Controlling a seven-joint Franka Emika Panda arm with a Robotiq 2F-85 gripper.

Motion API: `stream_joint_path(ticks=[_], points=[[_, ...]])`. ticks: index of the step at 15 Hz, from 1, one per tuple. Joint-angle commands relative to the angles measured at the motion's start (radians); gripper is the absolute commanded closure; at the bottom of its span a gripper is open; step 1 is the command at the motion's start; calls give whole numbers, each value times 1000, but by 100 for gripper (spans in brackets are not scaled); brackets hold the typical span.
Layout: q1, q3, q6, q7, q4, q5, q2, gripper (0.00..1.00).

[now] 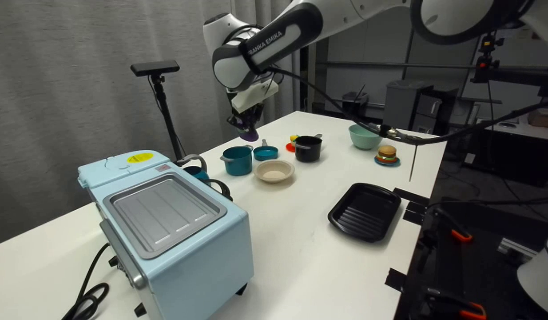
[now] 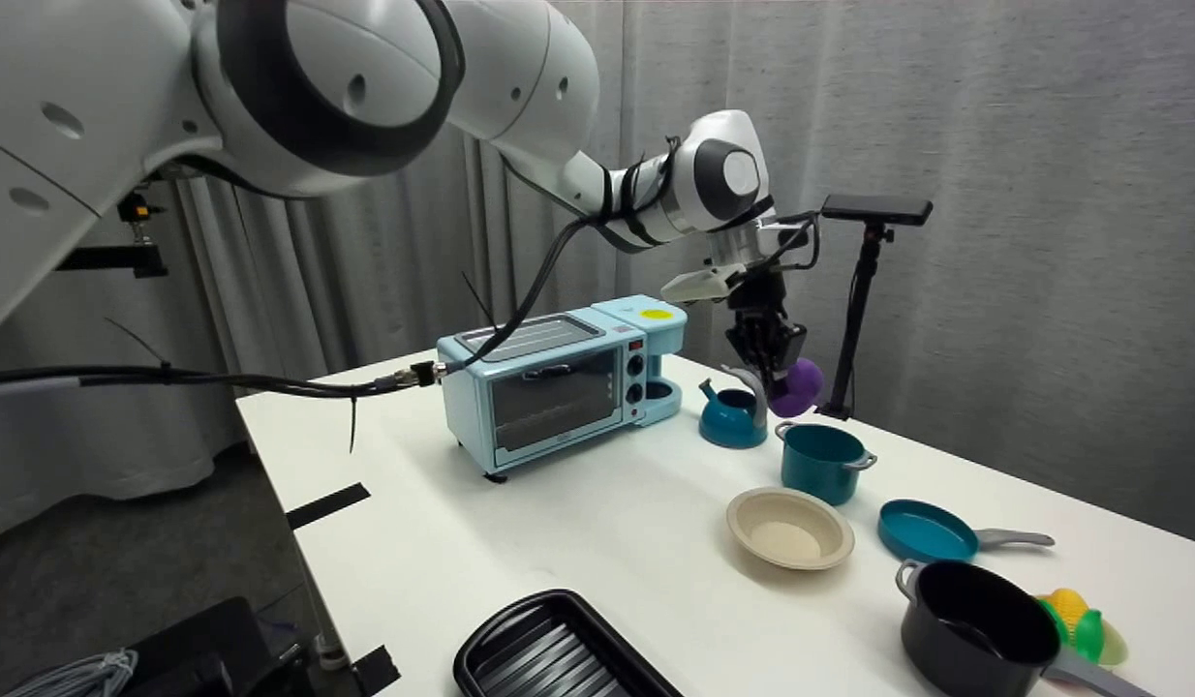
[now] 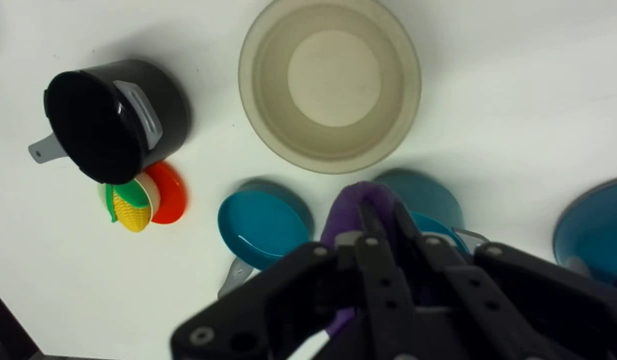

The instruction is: Pick up the eggplant from the bowl and put it on the table

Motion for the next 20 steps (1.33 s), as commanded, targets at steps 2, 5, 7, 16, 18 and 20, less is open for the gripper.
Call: stream_joint_path(ticks=[2, 5, 7, 16, 18, 20], points=[[-9, 61, 34, -141, -281, -9, -220, 98], [-33, 93, 42, -237, -425, 1, -316, 98], [-53, 122, 62, -319, -526, 17, -375, 98], [-56, 190, 93, -454, -874, 4, -482, 98], [-49, 198, 104, -438, -886, -5, -457, 98], [-45, 202, 122, -433, -894, -16, -435, 98]])
